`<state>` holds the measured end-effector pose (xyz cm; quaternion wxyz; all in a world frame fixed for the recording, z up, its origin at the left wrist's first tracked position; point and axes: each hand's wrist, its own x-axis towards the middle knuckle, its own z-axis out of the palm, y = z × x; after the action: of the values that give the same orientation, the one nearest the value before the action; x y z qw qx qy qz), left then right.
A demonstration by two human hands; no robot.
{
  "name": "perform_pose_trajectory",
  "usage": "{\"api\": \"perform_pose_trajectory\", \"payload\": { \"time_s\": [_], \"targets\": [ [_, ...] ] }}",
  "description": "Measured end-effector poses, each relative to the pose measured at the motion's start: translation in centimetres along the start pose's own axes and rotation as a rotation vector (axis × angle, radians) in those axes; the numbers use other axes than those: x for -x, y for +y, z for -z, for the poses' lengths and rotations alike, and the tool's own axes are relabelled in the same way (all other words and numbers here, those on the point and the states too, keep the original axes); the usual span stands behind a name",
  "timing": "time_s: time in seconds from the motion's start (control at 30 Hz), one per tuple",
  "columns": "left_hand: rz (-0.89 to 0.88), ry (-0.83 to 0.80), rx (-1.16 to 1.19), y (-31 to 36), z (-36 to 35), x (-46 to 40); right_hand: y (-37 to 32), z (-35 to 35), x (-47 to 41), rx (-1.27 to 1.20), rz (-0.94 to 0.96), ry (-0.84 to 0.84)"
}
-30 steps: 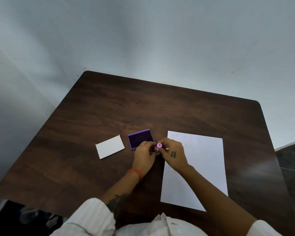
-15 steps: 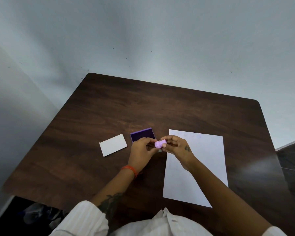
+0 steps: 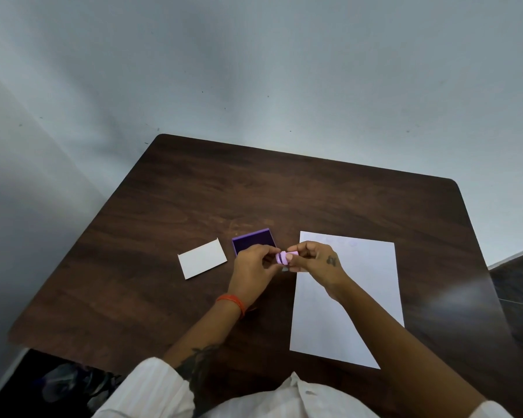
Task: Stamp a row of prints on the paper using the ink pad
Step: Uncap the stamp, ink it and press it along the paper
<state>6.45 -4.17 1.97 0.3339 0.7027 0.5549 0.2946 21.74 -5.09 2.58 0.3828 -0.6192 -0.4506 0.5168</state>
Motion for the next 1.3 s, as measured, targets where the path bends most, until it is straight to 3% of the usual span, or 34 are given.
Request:
{"api": "perform_pose_trajectory", "payload": {
  "time_s": [0.37, 1.1, 1.3],
  "targets": [
    [0.173, -0.045, 0.047, -1.8, -2.1, -0.1, 0.9, 1.4, 0.0, -0.012, -0.083, 0.158],
    [0.146, -0.073, -0.060, -3.3, -2.2, 0.0, 2.0, 1.5, 0.0, 0.007, -0.121, 0.148],
    [0.092, 0.097, -0.139, -4.3, 0.8, 0.1, 1.8, 0.9, -0.9, 0.053, -0.119, 0.178]
  ]
}}
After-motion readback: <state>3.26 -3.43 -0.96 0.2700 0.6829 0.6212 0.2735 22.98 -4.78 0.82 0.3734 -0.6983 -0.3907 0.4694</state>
